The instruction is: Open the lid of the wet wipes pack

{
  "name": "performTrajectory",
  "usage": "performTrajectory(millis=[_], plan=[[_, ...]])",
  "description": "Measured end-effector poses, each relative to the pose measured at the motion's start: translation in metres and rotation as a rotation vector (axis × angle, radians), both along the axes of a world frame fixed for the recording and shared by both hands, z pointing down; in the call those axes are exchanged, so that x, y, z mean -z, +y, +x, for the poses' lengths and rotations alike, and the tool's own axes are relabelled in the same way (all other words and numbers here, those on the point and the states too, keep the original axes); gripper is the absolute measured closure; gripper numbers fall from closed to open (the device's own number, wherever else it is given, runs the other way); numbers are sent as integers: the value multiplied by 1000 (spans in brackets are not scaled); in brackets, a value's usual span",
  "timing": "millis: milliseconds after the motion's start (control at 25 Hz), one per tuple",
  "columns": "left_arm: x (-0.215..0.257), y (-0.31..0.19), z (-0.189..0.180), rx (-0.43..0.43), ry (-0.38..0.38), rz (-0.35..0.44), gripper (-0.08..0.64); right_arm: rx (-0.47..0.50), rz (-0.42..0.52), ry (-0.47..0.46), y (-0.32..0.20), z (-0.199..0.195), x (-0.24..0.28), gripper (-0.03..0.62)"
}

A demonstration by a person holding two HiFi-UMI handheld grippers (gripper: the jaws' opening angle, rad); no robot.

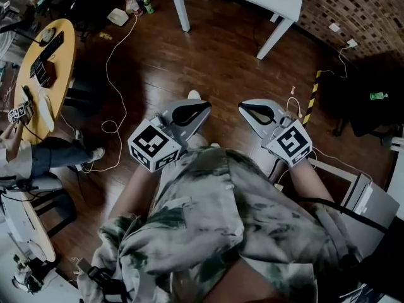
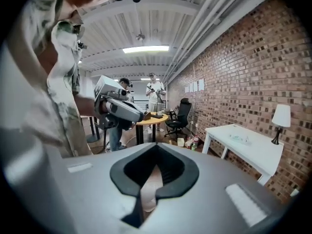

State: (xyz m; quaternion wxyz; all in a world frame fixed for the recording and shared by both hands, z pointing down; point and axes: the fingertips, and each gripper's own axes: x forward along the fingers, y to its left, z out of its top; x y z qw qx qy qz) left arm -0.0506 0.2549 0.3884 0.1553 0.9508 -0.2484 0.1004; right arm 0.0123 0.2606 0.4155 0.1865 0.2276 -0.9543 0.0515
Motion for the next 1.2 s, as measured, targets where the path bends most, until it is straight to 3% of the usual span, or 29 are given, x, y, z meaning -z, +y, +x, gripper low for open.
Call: performTrajectory(millis=[160,440,760,1040,1200], plan=[[-5,-61,3,-39,24,16,557,-43,29,29,-60,-1,-1,584],[-7,-194,-37,-77,56,3,557,-125,-17,65,-180,-31,-3,586],[-24,-315,-85,-77,62,-13,557,-118,8,148,-309,-69,-10,586],[-32,-382,-91,-67,63,7,557,-143,16,197,-396,-54,-31,585],[-42,-428,-76,-60,44,7,557,-154,23,211,-457,-30,-46,586]])
